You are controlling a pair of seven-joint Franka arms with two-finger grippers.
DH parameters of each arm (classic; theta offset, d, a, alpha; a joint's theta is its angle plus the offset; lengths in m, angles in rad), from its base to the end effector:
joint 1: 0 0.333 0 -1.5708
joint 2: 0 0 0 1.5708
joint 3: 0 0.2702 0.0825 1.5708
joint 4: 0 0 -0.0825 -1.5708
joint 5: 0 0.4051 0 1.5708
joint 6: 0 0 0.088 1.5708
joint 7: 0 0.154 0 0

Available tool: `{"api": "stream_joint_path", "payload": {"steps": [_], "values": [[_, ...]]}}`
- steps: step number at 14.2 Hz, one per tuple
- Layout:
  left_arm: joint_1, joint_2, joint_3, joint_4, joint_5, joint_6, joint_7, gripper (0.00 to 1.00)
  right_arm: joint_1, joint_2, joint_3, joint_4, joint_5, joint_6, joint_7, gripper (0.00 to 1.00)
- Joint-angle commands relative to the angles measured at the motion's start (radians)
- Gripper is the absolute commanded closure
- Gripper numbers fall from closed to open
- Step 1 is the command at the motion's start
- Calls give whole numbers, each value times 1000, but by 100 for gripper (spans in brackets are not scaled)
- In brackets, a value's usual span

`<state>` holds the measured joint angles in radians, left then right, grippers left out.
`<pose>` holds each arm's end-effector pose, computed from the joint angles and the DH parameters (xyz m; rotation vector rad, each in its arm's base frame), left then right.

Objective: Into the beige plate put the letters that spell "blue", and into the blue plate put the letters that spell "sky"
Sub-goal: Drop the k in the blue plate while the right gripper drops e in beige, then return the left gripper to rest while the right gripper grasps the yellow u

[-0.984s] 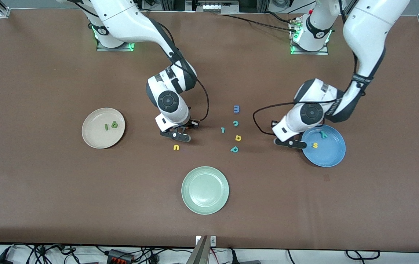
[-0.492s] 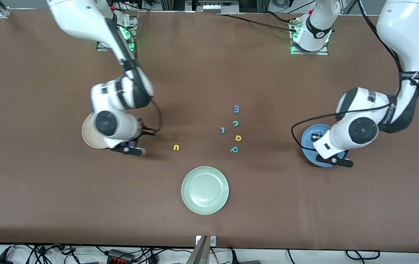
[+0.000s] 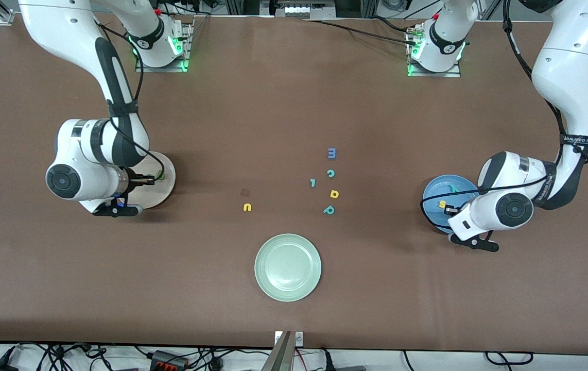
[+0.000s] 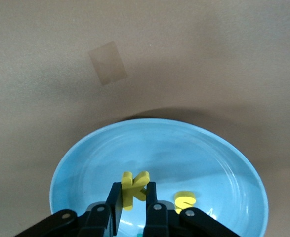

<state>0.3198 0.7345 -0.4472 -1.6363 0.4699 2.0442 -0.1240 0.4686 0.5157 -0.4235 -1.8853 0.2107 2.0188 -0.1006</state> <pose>0.6368 -0.0366 0.1075 -2.9965 0.3083 0.3301 0.5726 0.0343 0.1318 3.0711 0.0569 -0.5072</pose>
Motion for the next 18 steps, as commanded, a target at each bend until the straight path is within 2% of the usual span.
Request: {"api": "stream_joint_path", "payload": {"steps": [1, 2, 4, 5, 6, 9, 12, 14, 16, 17, 18], "values": [[4, 3, -4, 27, 18, -7, 20, 4, -28, -22, -9, -89, -2, 86, -108, 79], [4, -3, -5, 29, 15, -9, 21, 0, -36, -14, -9, -103, -2, 116, -134, 79], [2, -10, -11, 33, 15, -12, 20, 0, -39, 6, -8, -113, -2, 162, -155, 78], [4, -23, -15, 39, 12, -16, 17, 0, -41, 4, -9, -113, 1, 155, -154, 54], [-1, -32, -18, 53, 4, -22, 17, 0, -42, -2, -9, -107, 7, 149, -145, 1], [5, -116, -77, 96, -1, -113, 10, 0, -30, -26, -9, -46, 13, 88, -131, 0], [5, -129, -145, 267, -2, -327, 13, 0, 1, -8, 24, 73, 35, 54, -82, 0], [7, -129, -169, 366, -39, -471, 14, 0, 68, 52, 28, 152, 35, 54, 45, 0], [7, -130, -166, 446, -103, -551, 15, 0, 125, 99, 28, 202, 47, 61, 143, 0], [-1, -167, -153, 447, -146, -555, 17, 0, 151, 125, 29, 236, 70, 61, 183, 0], [-22, -231, -98, 435, -193, -555, 32, 0, 177, 151, 29, 264, 103, 61, 209, 0]]}}
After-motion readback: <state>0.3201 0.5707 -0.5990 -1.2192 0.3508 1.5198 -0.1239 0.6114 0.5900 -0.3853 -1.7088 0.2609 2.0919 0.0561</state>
